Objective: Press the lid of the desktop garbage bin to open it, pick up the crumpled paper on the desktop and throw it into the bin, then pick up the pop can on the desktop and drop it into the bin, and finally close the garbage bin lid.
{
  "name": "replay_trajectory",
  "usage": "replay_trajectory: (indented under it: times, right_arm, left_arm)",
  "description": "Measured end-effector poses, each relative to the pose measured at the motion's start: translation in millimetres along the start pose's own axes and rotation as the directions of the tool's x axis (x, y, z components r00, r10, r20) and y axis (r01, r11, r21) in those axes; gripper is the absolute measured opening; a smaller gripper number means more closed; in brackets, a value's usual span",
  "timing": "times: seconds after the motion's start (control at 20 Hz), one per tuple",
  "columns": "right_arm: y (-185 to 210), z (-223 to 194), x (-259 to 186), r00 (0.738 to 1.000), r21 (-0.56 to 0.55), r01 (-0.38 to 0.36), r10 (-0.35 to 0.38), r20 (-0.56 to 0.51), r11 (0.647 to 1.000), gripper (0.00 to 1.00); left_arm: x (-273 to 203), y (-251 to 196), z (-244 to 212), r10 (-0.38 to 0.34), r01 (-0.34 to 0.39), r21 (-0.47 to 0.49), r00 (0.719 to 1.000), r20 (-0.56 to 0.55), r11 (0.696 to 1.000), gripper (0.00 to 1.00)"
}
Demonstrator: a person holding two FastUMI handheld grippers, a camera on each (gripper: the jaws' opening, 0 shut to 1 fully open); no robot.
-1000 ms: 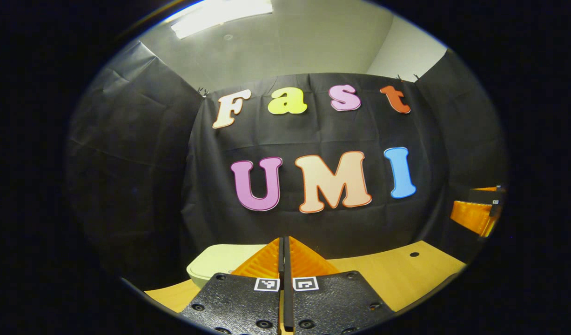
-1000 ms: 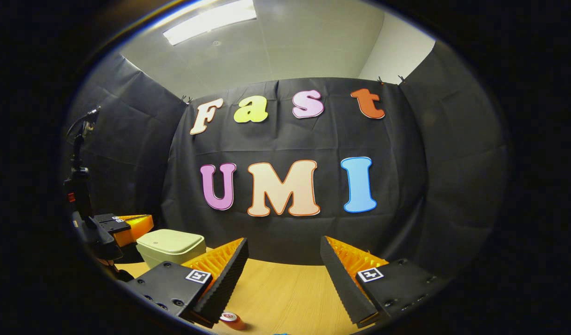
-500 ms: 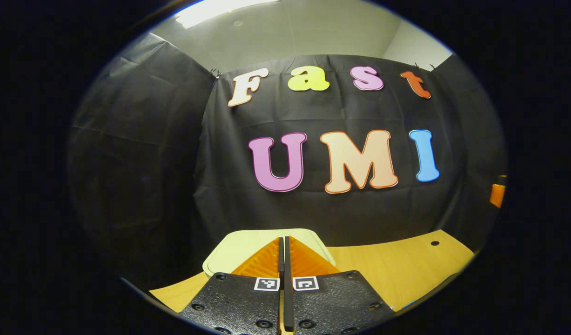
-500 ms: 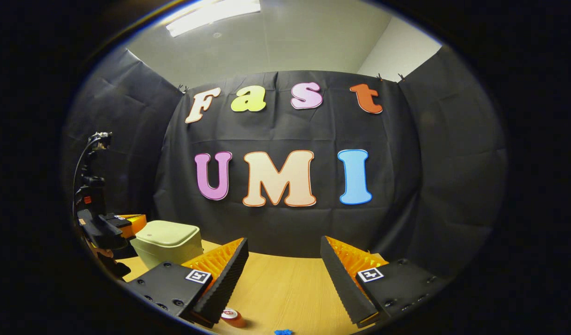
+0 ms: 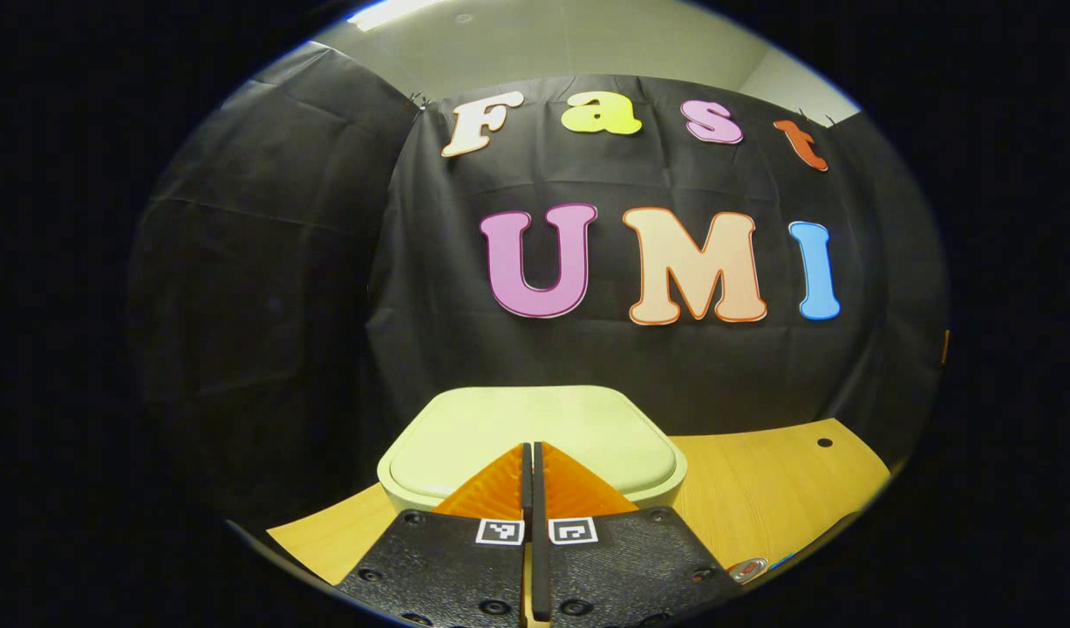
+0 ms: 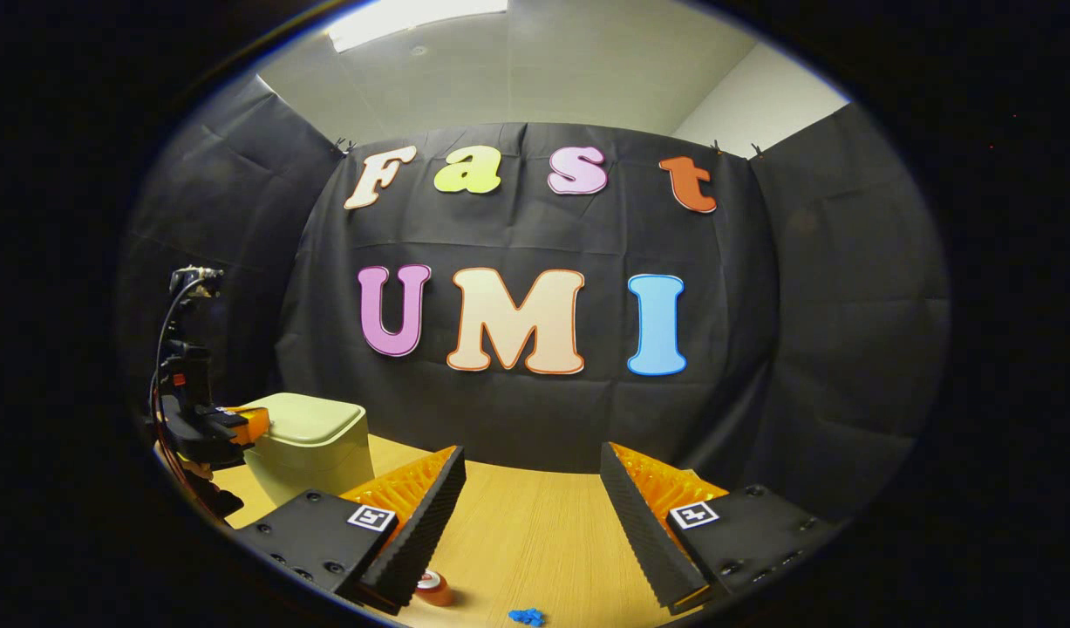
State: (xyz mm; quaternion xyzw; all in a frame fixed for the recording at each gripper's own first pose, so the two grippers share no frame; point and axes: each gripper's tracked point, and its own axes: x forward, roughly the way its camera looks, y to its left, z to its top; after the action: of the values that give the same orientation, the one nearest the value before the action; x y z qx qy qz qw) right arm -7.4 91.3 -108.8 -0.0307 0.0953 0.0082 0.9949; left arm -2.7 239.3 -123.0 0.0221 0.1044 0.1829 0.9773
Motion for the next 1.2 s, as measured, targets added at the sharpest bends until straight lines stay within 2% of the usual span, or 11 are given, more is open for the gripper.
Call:
replay_trajectory:
  times: [0.1, 0.2, 0.35, 0.5, 0.65, 1.2]
  right_arm:
    - [3, 3, -2, 1.0, 0.0, -0.003, 0.003, 0.011, 1.0, 0.98]
    - [7, 2, -4, 1.0, 0.002, -0.01, 0.01, 0.018, 1.0, 0.98]
    - [8, -3, -9, 1.0, 0.006, -0.025, 0.025, 0.016, 1.0, 0.98]
    - [2, -5, -11, 0.999, 0.015, -0.038, 0.038, 0.006, 0.999, 0.98]
    - [-12, 2, -13, 0.999, 0.024, -0.037, 0.036, 0.024, 0.999, 0.98]
    - [-53, -12, -13, 0.997, 0.026, -0.08, 0.08, -0.003, 0.996, 0.98]
  left_arm:
    - [0, 0, -2, -0.002, 0.002, 0.005, 1.0, 0.005, 1.0, 0.0]
    - [0, 2, -4, -0.003, 0.005, -0.051, 0.999, 0.039, 0.999, 0.0]
    - [4, -4, -4, -0.029, 0.027, 0.033, 0.997, 0.065, 0.999, 0.0]
    - [5, -5, 9, -0.034, 0.028, 0.055, 0.994, 0.108, 0.998, 0.0]
    - [1, -7, 6, -0.033, 0.027, 0.07, 0.995, 0.091, 0.997, 0.0]
    - [-56, -51, 84, -0.065, 0.054, 0.049, 0.963, 0.263, 0.997, 0.0]
